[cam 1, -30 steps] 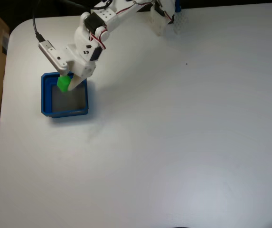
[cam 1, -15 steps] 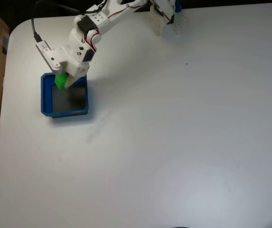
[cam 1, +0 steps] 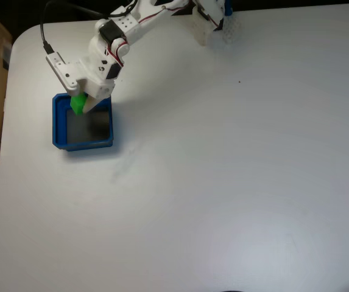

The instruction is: Pick up green cube and drop it in the blue box

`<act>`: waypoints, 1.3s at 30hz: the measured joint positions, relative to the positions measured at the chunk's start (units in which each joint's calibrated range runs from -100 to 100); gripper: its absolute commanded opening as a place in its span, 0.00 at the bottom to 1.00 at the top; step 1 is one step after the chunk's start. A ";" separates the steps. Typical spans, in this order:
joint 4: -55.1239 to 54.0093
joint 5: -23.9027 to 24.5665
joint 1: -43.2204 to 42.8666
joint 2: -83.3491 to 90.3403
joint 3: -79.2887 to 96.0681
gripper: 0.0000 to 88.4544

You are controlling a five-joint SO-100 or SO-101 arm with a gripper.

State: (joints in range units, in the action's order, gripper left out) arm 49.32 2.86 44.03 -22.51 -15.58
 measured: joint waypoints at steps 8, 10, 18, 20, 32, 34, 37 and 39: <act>0.00 0.00 0.00 0.00 0.00 0.08; 0.00 0.00 0.00 0.00 0.00 0.13; 0.00 0.00 0.00 0.00 0.00 0.34; 0.00 0.00 0.00 0.00 0.00 0.36; 0.00 0.00 0.00 0.00 0.00 0.36; 0.00 0.00 0.00 0.00 0.00 0.36; 0.00 0.00 0.00 0.00 0.00 0.36; 0.00 0.00 0.00 0.08 0.09 0.36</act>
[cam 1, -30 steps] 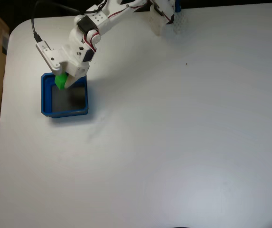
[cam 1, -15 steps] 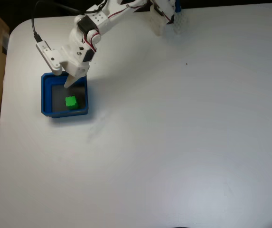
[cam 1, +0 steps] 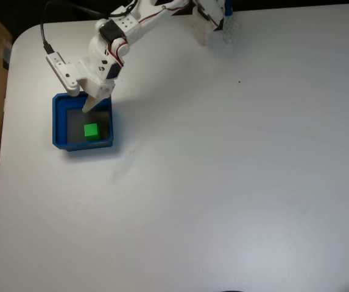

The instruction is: Pick up green cube and drop it in the blue box

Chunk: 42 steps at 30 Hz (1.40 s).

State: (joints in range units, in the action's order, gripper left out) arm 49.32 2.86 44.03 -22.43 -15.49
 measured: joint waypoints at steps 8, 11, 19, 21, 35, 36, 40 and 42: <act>0.00 0.00 0.00 10.24 12.26 0.36; 0.00 0.00 -0.07 16.90 19.79 0.36; 0.00 0.00 -2.63 33.71 39.03 0.36; 0.00 0.00 -3.49 37.45 43.33 0.35; 0.00 -0.10 -4.13 66.00 67.50 0.02; 0.00 -0.10 -4.13 68.25 69.29 0.01; 0.00 -0.10 -4.13 77.49 76.63 0.00; 0.00 -0.10 -4.13 82.06 80.30 0.00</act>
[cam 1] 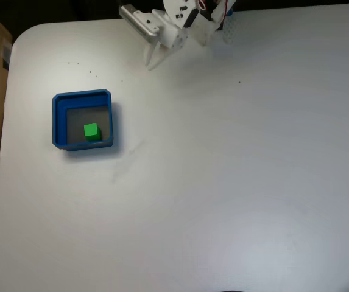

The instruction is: Pick up green cube and drop it in the blue box

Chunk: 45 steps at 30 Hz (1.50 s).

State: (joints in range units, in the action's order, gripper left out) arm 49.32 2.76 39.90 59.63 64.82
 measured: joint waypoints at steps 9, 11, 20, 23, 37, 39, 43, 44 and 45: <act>-0.33 0.15 -0.28 17.48 14.23 0.01; -1.07 0.15 -1.14 21.56 16.74 0.01; -15.35 0.24 -7.75 28.55 29.10 0.01; -18.98 0.24 -10.10 28.63 32.77 0.01; -20.31 0.00 -19.56 38.12 34.83 0.01; -20.31 0.00 -21.27 38.12 34.83 0.01; -20.31 0.00 -25.68 38.12 34.83 0.01; -20.31 0.00 -26.96 38.12 34.83 0.01; -20.31 0.00 -28.38 38.12 34.83 0.01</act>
State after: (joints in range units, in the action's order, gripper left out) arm 29.01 2.76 11.52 97.75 99.64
